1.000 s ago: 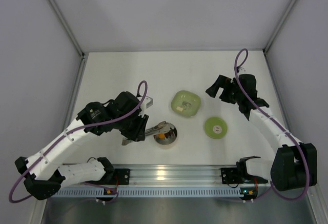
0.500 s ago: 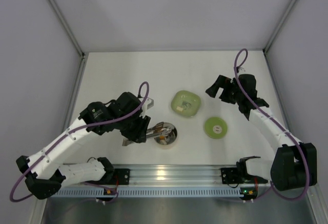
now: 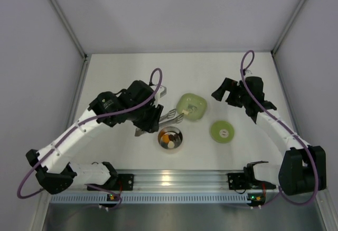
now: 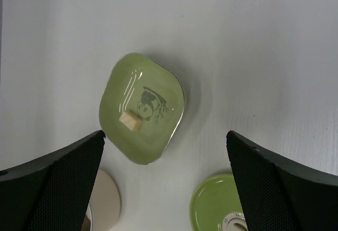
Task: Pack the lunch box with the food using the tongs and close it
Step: Place the fake food in the packing box, then pick up the fake food from the plate.
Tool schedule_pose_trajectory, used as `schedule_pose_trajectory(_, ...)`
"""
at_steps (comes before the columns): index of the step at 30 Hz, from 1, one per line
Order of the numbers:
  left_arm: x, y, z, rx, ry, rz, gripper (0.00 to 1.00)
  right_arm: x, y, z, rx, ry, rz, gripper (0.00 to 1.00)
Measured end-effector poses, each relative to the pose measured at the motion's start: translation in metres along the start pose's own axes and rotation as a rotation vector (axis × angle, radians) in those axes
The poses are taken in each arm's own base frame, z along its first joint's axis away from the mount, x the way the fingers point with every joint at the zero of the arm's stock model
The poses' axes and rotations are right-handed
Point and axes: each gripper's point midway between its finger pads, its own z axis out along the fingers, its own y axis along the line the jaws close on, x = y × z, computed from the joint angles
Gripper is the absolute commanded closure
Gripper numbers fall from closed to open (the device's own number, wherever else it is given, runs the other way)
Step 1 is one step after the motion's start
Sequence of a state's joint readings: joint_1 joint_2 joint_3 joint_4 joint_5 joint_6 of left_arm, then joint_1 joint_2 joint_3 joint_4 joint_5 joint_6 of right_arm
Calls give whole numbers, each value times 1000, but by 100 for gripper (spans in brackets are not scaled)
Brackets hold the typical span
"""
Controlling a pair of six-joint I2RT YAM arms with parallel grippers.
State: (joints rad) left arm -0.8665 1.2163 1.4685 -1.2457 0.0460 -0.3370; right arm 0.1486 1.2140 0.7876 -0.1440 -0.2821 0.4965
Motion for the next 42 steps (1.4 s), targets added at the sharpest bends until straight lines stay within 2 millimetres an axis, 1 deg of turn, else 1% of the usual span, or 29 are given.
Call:
schedule_pose_trajectory(2,-14,-1,6,-16,-16,5,53,0,0,0,0,0,-5,4)
schedule_pose_trajectory(4,-26,0,16,-39,-19,11,53,0,0,0,-1,0,-7,4)
schedule_pose_trajectory(8,-42,4,47,-89,8,24,53,1,1,0,-7,3,-8,4)
schedule_pose_trajectory(12,-51,8,78,-132,44,37,55,1,3,0,-16,8,-8,4)
schedule_pose_trajectory(15,-58,10,96,-153,56,50,55,2,4,-1,-26,12,-8,4)
schedule_pose_trajectory(17,-65,11,108,-167,55,56,55,3,5,-1,-29,14,-8,4)
schedule_pose_trajectory(22,-70,13,127,-182,64,68,55,3,5,-1,-31,15,-8,4)
schedule_pose_trajectory(26,-69,17,137,-203,81,78,55,2,5,-1,-31,14,-9,4)
schedule_pose_trajectory(29,-68,19,140,-211,89,81,54,2,5,-1,-31,13,-10,4)
schedule_pose_trajectory(37,-69,16,142,-196,85,87,53,2,5,-1,-32,13,-16,4)
schedule_pose_trajectory(42,-67,17,144,-192,93,90,53,2,5,-1,-31,13,-16,4)
